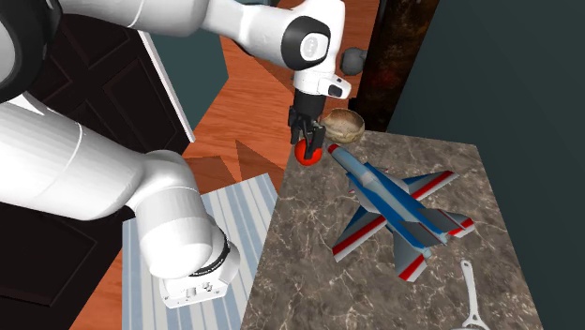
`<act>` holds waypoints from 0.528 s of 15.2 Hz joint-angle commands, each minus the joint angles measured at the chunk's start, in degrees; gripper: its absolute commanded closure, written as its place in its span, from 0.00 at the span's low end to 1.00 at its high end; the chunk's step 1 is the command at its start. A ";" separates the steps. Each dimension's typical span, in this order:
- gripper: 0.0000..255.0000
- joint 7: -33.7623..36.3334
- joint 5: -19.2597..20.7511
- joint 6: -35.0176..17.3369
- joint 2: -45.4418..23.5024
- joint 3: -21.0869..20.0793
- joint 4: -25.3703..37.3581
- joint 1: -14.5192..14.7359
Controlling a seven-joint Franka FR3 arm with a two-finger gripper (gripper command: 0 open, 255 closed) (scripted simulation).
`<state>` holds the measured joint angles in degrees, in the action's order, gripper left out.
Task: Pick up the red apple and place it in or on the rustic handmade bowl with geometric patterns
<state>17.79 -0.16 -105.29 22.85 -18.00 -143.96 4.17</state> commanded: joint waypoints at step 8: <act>1.00 -1.05 -0.15 7.52 2.68 0.77 4.93 0.07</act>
<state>16.87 -0.40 -98.65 25.53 -17.34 -139.90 4.32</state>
